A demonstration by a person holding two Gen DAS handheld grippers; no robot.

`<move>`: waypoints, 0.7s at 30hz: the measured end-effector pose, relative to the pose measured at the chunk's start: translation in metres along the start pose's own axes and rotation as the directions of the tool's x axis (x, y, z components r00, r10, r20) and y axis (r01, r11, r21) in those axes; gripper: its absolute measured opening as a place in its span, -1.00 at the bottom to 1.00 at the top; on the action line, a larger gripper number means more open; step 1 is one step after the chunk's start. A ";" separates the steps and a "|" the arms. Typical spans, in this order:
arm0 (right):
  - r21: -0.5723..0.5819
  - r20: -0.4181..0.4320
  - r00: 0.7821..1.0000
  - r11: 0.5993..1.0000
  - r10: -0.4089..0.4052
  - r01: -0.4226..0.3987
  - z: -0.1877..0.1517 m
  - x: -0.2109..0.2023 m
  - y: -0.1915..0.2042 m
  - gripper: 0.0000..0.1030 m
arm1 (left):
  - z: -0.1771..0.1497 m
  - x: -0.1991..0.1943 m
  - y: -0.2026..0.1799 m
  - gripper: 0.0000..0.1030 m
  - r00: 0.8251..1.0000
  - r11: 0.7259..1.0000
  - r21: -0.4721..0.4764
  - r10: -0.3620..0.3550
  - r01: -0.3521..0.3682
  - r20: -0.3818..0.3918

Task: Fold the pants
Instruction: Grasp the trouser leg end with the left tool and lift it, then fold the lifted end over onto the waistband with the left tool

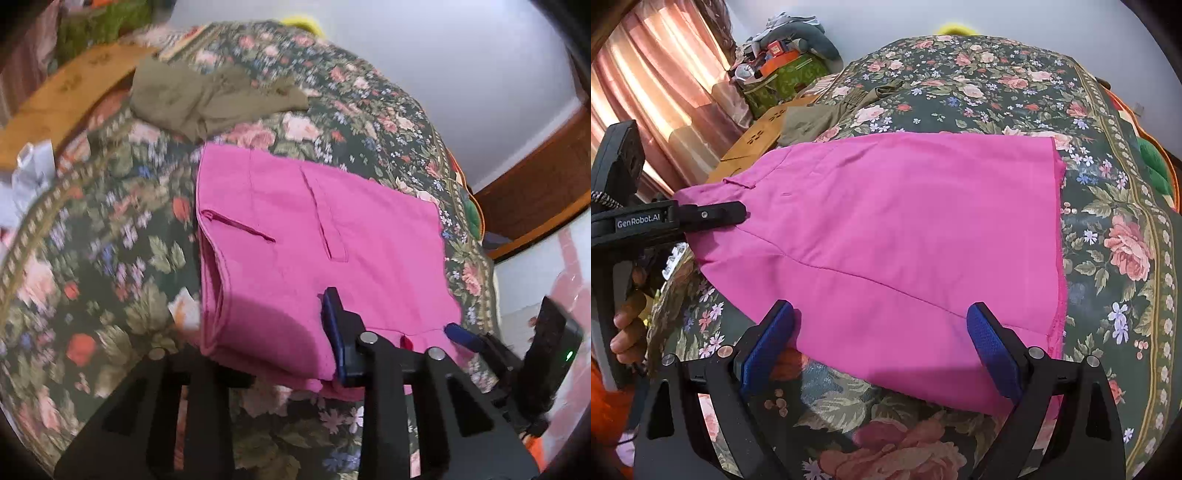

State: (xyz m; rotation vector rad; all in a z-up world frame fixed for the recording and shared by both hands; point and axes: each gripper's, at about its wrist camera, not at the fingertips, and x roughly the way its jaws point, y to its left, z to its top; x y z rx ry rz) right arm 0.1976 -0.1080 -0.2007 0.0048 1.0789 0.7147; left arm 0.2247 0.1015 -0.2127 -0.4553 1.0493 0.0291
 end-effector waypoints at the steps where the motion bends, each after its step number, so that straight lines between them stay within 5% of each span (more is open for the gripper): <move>1: 0.000 -0.001 1.000 1.000 0.003 -0.003 0.000 0.000 0.000 0.81 | 0.000 -0.003 -0.005 -0.46 0.999 0.999 0.042 0.033 -0.034 0.023; 3: -0.009 -0.007 1.000 1.000 0.005 -0.005 0.000 -0.003 0.001 0.81 | -0.001 -0.011 -0.014 -0.46 0.989 0.983 0.129 0.117 -0.128 0.087; 6: -0.021 -0.001 1.000 1.000 0.000 0.000 -0.002 -0.007 0.001 0.81 | 0.003 -0.028 -0.027 -0.47 0.944 0.928 0.227 0.244 -0.294 0.224; 9: -0.007 -0.006 1.000 1.000 0.014 -0.014 -0.007 -0.006 -0.002 0.81 | 0.012 -0.041 -0.034 -0.51 0.906 0.895 0.251 0.285 -0.368 0.314; 11: 0.010 -0.004 1.000 1.000 0.025 -0.024 -0.008 -0.007 -0.005 0.81 | 0.017 -0.047 -0.040 -0.53 0.896 0.887 0.263 0.281 -0.380 0.345; 17: 0.043 -0.008 0.999 0.998 0.045 -0.045 -0.011 -0.005 -0.010 0.81 | 0.025 -0.055 -0.072 -0.58 0.903 0.885 0.326 0.201 -0.334 0.380; 21: 0.044 -0.008 0.999 0.998 0.046 -0.046 -0.011 -0.006 -0.011 0.81 | 0.021 -0.060 -0.100 -0.59 0.927 0.890 0.383 0.100 -0.246 0.362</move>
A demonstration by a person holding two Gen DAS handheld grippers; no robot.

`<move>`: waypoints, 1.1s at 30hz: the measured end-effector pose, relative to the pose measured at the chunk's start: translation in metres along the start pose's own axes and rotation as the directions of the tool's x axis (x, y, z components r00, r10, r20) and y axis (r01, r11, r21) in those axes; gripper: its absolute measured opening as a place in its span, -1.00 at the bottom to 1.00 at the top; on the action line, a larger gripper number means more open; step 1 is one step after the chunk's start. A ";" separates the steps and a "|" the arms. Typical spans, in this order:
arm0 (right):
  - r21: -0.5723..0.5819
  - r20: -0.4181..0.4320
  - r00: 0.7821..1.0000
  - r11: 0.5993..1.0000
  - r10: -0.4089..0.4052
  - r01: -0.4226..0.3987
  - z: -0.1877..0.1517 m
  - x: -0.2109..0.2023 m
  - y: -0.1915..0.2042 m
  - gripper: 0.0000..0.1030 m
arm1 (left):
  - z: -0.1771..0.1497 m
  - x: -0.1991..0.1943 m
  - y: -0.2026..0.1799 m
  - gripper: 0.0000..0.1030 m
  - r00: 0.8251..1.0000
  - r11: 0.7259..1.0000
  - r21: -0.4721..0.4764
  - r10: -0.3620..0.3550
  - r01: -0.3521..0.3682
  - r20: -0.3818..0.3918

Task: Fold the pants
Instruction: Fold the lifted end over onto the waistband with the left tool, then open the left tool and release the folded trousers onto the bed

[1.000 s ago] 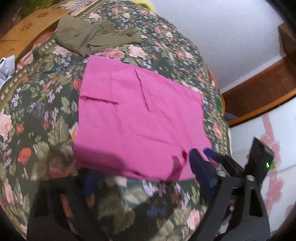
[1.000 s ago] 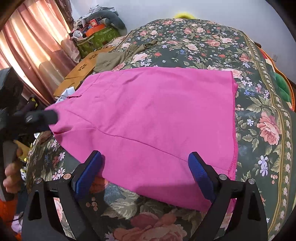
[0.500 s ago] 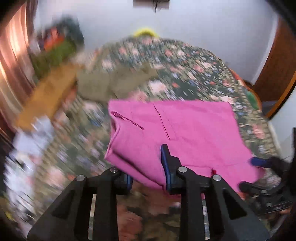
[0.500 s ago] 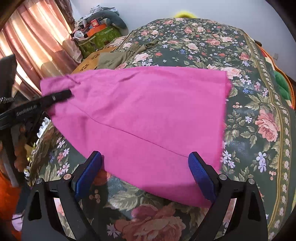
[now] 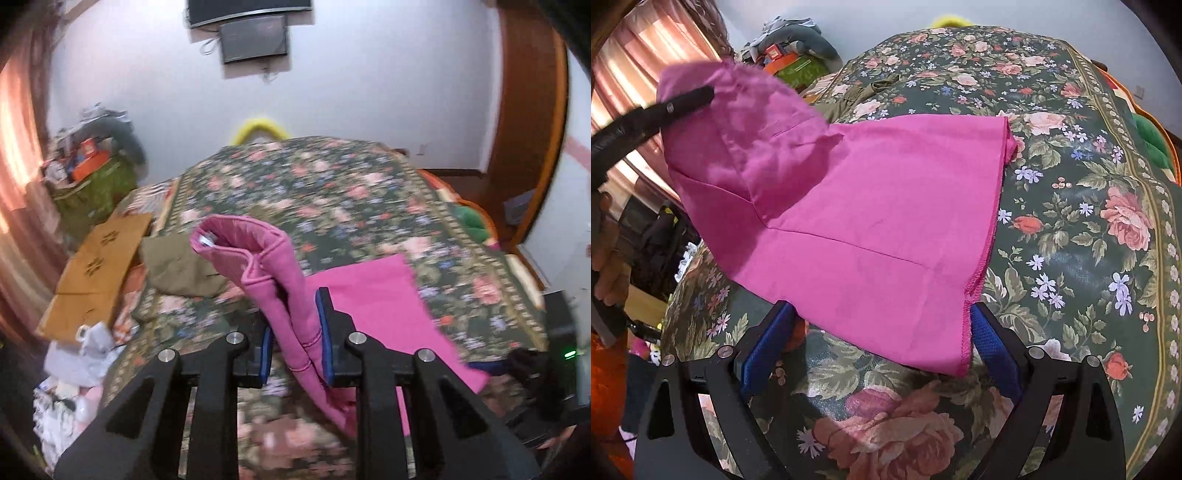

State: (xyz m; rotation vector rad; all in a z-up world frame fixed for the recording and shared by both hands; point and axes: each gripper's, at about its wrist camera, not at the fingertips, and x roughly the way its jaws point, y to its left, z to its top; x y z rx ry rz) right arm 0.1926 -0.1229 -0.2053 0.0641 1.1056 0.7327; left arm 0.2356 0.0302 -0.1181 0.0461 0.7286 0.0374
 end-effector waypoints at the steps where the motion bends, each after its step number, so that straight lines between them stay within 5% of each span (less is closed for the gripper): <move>1: 0.001 0.001 1.000 1.000 0.000 0.000 0.000 0.000 0.000 0.81 | 0.003 -0.001 -0.007 -0.59 0.999 0.999 0.006 -0.032 0.032 0.000; 14: 0.030 0.021 1.000 1.000 0.000 -0.001 -0.006 -0.007 -0.005 0.81 | 0.012 0.021 -0.064 -0.64 0.954 0.960 0.010 -0.277 0.279 -0.114; 23: 0.035 0.010 1.000 0.999 -0.014 0.013 -0.008 -0.009 -0.009 0.81 | 0.004 0.039 -0.083 -0.63 0.924 0.944 0.004 -0.323 0.330 -0.203; 27: 0.044 0.010 1.000 0.999 -0.016 0.016 -0.009 -0.011 -0.011 0.80 | 0.005 0.038 -0.082 -0.27 0.906 0.932 -0.020 -0.358 0.363 -0.226; 33: 0.044 0.013 1.000 0.999 -0.026 0.025 -0.011 -0.015 -0.011 0.81 | 0.013 0.022 -0.072 0.16 0.944 0.953 0.020 -0.297 0.302 -0.142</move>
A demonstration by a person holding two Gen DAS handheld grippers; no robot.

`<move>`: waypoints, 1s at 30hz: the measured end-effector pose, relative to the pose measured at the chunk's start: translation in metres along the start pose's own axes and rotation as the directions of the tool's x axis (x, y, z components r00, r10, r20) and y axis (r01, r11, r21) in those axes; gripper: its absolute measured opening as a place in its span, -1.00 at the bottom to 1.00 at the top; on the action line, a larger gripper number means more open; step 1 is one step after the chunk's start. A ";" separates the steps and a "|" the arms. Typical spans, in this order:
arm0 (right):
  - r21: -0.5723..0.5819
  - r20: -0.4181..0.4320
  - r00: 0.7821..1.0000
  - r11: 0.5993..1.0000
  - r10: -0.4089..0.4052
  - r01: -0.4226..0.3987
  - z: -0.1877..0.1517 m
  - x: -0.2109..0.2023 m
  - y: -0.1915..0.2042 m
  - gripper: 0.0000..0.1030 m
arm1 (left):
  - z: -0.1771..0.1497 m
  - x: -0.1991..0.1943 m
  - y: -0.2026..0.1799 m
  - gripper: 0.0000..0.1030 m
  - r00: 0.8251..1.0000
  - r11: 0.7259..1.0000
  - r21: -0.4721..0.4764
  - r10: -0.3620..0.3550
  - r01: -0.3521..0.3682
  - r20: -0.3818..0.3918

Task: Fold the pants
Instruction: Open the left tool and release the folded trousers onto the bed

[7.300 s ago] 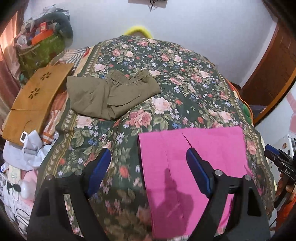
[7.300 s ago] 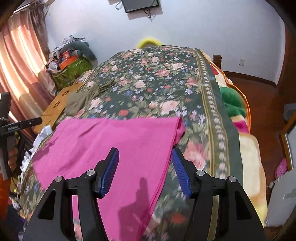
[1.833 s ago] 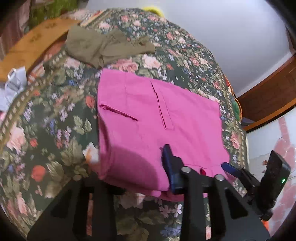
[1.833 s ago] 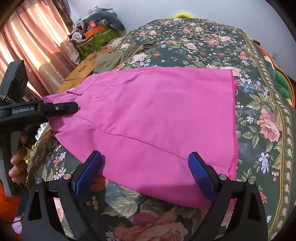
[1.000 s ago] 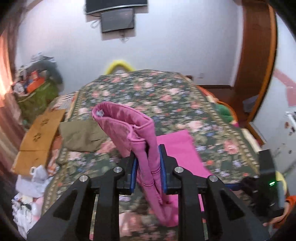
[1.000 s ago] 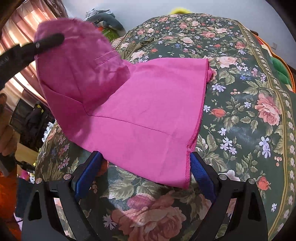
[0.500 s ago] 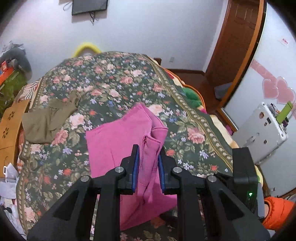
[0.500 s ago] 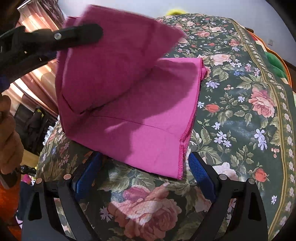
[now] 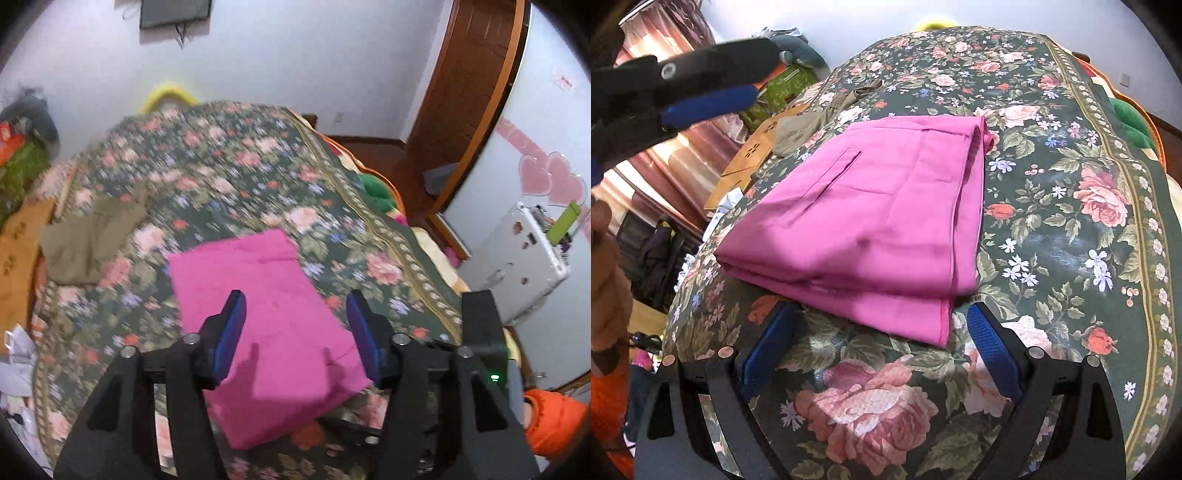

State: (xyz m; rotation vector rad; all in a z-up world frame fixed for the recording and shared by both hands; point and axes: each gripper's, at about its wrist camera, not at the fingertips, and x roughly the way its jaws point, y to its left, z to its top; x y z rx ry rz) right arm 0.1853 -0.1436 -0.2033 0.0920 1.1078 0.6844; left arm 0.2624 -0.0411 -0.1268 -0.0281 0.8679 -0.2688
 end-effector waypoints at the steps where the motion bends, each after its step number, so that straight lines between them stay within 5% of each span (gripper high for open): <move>1: 0.000 0.000 1.000 1.000 -0.002 0.002 0.000 0.000 0.000 0.81 | 0.002 -0.001 0.003 0.22 1.000 1.000 0.012 0.028 -0.028 0.012; 10: -0.009 0.012 1.000 1.000 -0.014 0.014 0.004 -0.002 0.000 0.81 | 0.022 0.043 0.067 0.37 0.981 0.983 0.051 0.182 -0.179 -0.071; 17: -0.010 0.004 1.000 1.000 -0.024 0.024 0.011 0.004 -0.001 0.81 | 0.033 0.101 0.108 0.49 0.961 0.981 0.007 0.190 -0.192 -0.199; 24: -0.016 0.009 0.999 0.999 -0.048 0.049 0.012 0.002 -0.004 0.81 | 0.032 0.176 0.113 0.51 0.910 0.973 0.085 0.232 -0.216 -0.344; 28: -0.009 0.007 0.998 0.998 -0.067 0.067 0.009 -0.001 -0.009 0.81 | 0.027 0.193 0.120 0.89 0.900 0.968 0.080 0.251 -0.238 -0.357; 30: -0.009 0.004 0.997 0.997 -0.078 0.078 0.008 -0.003 -0.011 0.81 | 0.020 0.196 0.127 0.91 0.895 0.974 0.079 0.227 -0.213 -0.383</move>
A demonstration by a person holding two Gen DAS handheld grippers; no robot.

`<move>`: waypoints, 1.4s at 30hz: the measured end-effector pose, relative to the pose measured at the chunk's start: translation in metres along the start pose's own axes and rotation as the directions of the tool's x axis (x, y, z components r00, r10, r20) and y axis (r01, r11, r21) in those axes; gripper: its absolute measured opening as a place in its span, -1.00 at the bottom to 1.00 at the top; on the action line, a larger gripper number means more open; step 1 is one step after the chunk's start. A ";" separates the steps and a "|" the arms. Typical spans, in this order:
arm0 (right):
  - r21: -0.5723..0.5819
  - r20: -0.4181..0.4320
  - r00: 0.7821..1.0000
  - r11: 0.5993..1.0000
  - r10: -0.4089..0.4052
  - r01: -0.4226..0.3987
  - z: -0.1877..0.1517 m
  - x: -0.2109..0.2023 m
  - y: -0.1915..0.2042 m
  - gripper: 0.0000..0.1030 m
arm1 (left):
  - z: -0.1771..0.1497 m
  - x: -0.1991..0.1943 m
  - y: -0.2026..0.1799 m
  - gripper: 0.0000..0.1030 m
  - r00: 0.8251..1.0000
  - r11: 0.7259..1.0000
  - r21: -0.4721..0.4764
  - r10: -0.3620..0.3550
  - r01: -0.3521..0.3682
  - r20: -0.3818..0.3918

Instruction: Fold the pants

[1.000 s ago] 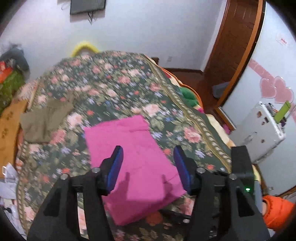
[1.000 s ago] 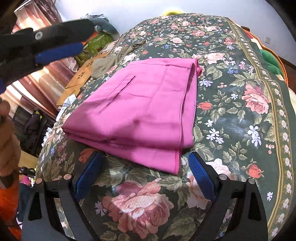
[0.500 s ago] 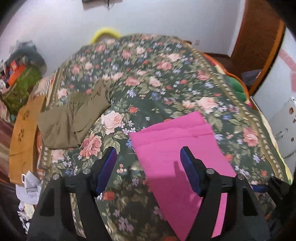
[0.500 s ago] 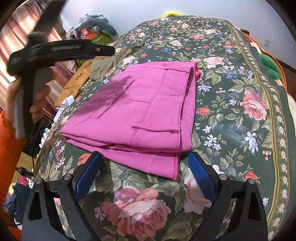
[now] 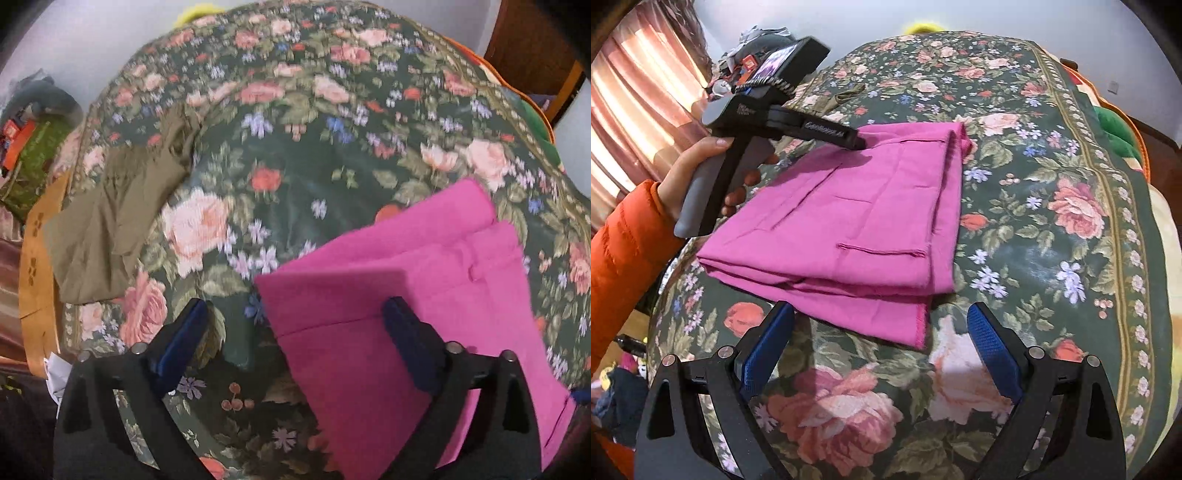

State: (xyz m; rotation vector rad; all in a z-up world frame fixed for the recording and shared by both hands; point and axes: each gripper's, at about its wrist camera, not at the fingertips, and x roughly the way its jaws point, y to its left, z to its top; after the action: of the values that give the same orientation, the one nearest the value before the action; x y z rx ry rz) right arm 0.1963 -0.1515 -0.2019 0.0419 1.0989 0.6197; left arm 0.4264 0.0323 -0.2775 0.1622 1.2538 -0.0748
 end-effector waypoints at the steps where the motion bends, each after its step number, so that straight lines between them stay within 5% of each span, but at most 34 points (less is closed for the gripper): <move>1: 0.001 0.000 1.000 1.000 -0.004 0.004 -0.001 -0.002 -0.002 0.81 | -0.004 0.001 0.002 0.91 1.000 1.000 0.012 -0.008 0.008 -0.003; 5: 0.009 0.017 1.000 1.000 -0.016 0.016 -0.002 -0.010 -0.007 0.81 | -0.025 -0.009 0.010 0.92 0.999 0.999 0.048 0.018 -0.019 0.031; 12: 0.040 0.083 0.996 0.999 -0.031 0.028 0.002 -0.029 -0.012 0.81 | -0.073 -0.037 0.031 0.92 0.998 0.999 -0.021 0.035 -0.034 0.049; 20: 0.040 0.138 0.990 0.999 -0.030 0.024 0.010 -0.040 -0.006 0.81 | -0.131 -0.077 0.038 0.92 0.997 0.992 -0.111 -0.045 0.052 0.069; 29: 0.079 0.115 0.993 0.997 -0.009 0.000 0.003 -0.028 -0.007 0.76 | -0.175 -0.105 0.050 0.90 0.974 0.943 -0.254 -0.190 0.216 0.125; 36: 0.067 0.096 0.995 0.997 0.023 -0.029 0.001 -0.023 0.001 0.30 | -0.188 -0.153 0.047 0.48 0.955 0.974 -0.197 -0.047 0.108 0.292; 39: 0.076 0.094 0.993 0.994 0.068 -0.075 0.001 -0.021 0.006 0.07 | -0.187 -0.149 0.054 0.07 0.956 0.965 -0.201 -0.108 0.167 0.273; 42: 0.094 0.073 0.993 0.991 0.091 -0.098 0.000 -0.014 0.009 -0.03 | -0.187 -0.129 0.054 -0.12 0.964 0.956 -0.207 -0.165 0.208 0.206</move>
State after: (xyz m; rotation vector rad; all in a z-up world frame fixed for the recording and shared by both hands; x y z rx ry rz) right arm 0.1884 -0.1507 -0.1874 0.1997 1.0640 0.6448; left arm 0.2186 0.1119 -0.2075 -0.1600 1.0778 -0.1073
